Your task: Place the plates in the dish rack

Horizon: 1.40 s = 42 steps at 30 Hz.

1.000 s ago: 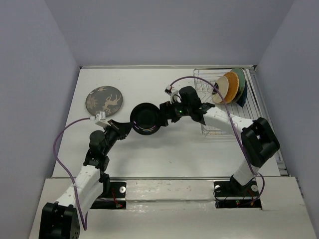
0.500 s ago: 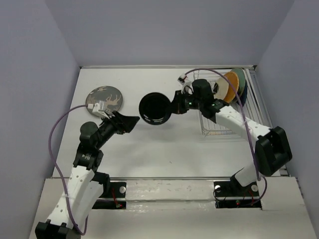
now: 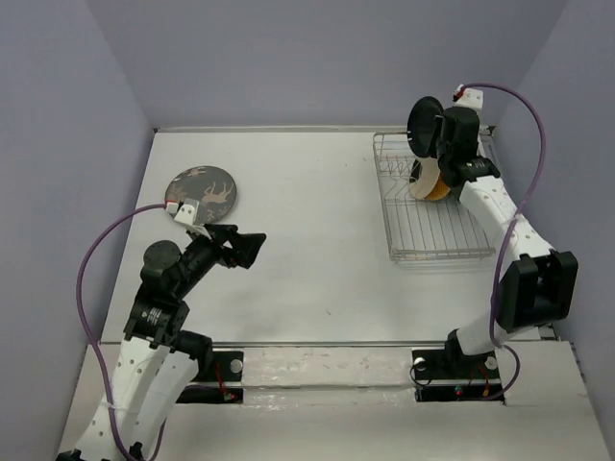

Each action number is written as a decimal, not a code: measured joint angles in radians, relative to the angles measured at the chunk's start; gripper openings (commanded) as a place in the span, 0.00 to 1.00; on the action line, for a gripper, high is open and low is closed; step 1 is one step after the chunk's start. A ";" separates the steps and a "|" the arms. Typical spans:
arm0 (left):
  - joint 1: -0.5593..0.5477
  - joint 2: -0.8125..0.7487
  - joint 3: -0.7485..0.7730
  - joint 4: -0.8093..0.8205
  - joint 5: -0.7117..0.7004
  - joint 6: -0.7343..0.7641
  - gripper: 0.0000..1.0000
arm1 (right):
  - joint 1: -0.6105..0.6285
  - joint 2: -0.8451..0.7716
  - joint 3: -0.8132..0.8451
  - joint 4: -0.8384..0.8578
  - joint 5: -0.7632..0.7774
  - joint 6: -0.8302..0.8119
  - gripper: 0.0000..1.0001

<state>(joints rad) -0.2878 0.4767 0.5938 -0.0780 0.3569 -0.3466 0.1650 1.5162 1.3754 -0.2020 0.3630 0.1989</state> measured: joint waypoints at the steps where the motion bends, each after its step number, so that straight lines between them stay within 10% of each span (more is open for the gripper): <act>1: -0.004 0.000 0.000 -0.003 -0.003 0.003 0.99 | 0.000 0.016 0.016 0.000 0.032 -0.023 0.07; 42: -0.033 0.002 -0.001 -0.021 -0.043 0.021 0.99 | 0.097 0.151 0.031 -0.052 0.359 -0.150 0.07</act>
<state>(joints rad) -0.3206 0.4782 0.5930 -0.0994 0.3138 -0.3252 0.2615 1.6676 1.4059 -0.2543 0.7216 0.0494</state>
